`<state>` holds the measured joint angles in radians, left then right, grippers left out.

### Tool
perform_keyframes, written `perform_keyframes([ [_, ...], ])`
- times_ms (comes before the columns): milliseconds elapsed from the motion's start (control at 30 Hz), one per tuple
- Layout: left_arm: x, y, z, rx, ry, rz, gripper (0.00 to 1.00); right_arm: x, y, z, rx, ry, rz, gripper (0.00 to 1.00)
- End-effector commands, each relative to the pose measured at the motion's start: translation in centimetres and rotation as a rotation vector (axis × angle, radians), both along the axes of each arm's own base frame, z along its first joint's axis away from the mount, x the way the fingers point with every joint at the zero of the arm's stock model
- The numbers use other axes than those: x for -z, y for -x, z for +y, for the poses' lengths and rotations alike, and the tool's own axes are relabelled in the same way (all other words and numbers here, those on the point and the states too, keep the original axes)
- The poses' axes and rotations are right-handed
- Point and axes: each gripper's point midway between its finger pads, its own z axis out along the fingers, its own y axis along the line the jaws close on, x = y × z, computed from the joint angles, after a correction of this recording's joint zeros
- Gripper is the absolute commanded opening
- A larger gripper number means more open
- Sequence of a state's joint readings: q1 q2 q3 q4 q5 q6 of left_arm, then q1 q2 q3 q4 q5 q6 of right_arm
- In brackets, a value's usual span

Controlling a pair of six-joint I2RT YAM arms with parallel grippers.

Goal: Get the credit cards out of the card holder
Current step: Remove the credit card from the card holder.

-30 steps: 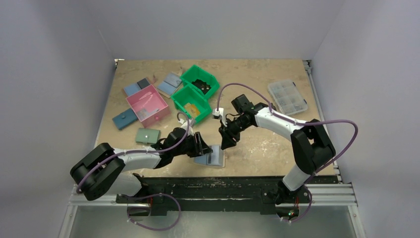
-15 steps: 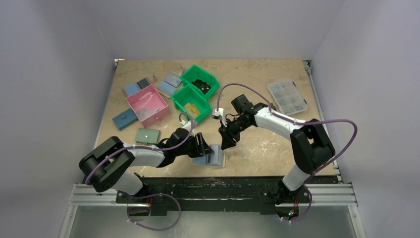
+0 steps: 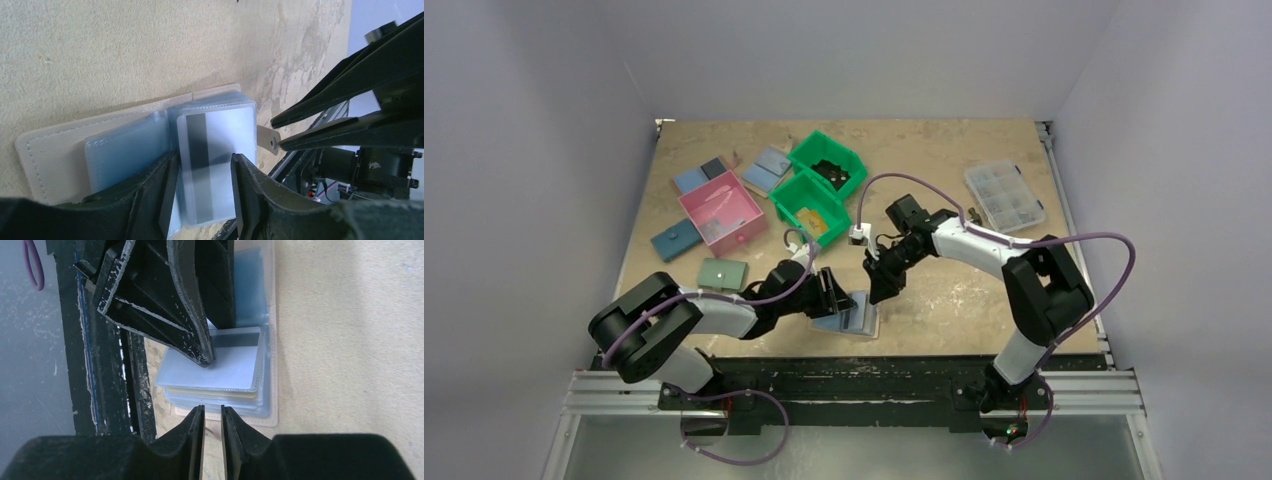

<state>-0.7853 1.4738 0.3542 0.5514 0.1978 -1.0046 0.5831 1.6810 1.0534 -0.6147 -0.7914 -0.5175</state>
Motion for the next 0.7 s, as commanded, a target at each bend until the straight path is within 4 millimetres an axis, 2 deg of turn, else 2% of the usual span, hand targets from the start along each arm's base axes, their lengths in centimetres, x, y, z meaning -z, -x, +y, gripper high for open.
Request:
perform_keyframes([
  [0,2.0,0.9,0.8,-0.006,-0.024,0.049,0.48,0.1,0.7,0.6,-0.046,0.006,-0.012,0.25],
  [300,2.3,1.2,0.9,-0.010,-0.002,0.064,0.48,1.2,0.5,0.6,-0.050,0.056,-0.051,0.24],
  [667,1.9,1.3,0.8,-0.002,0.025,0.058,0.48,0.7,0.9,1.0,-0.081,0.031,-0.040,0.23],
])
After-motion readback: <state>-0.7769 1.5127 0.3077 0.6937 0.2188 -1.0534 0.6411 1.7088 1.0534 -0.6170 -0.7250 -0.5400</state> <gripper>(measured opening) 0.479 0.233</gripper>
